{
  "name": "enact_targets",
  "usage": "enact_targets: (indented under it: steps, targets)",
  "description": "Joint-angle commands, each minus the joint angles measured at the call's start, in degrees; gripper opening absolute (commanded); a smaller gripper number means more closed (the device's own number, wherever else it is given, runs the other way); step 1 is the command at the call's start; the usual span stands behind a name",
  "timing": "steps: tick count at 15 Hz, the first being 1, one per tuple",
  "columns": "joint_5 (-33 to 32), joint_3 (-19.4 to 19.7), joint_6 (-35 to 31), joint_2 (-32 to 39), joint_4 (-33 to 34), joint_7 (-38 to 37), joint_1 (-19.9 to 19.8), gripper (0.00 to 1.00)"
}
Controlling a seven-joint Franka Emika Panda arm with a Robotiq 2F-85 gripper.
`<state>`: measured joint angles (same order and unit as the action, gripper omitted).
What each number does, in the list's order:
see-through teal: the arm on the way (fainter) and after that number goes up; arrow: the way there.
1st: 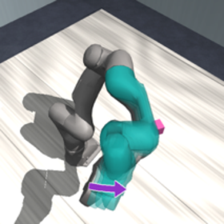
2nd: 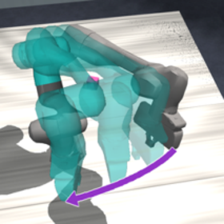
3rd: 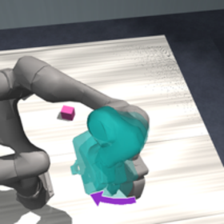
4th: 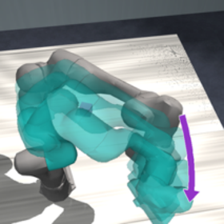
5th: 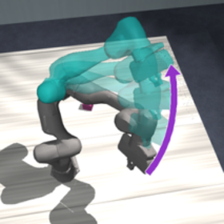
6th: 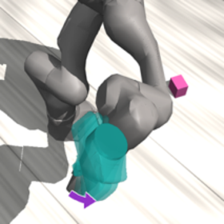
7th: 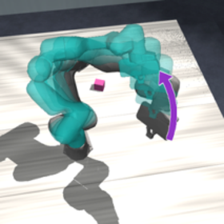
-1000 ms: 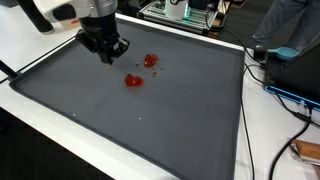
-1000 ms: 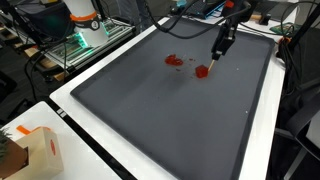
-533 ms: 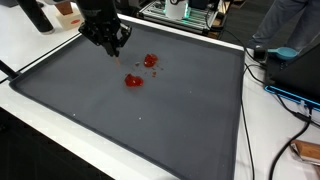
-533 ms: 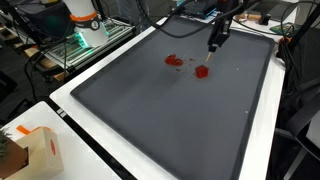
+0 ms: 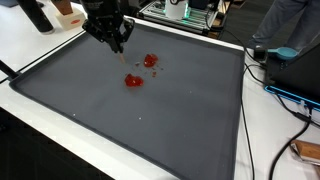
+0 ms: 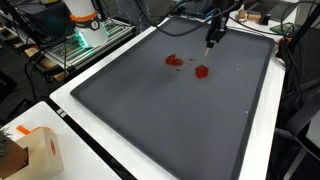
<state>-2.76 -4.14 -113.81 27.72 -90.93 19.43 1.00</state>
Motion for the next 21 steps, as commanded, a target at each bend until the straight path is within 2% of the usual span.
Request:
enact_targets:
  steps: [1, 2, 5, 9, 17, 21]
  targets:
    - [-0.1, -0.2, 0.1, 0.0, 0.0, -0.1, -0.1, 0.12]
    - [-0.1, -0.2, 0.0, -0.1, -0.2, -0.1, -0.1, 0.03]
    - [4.6, -2.3, 4.2, -1.1, -2.6, 6.6, -2.3, 0.03]
    - [5.4, -2.5, 6.4, -2.5, -6.7, 10.4, -2.4, 0.03]
    - [8.1, -3.0, 1.6, -5.2, -16.6, 13.0, -2.7, 0.03]
    - [9.1, -2.9, -5.2, -7.0, -21.8, 12.5, -2.6, 0.03]
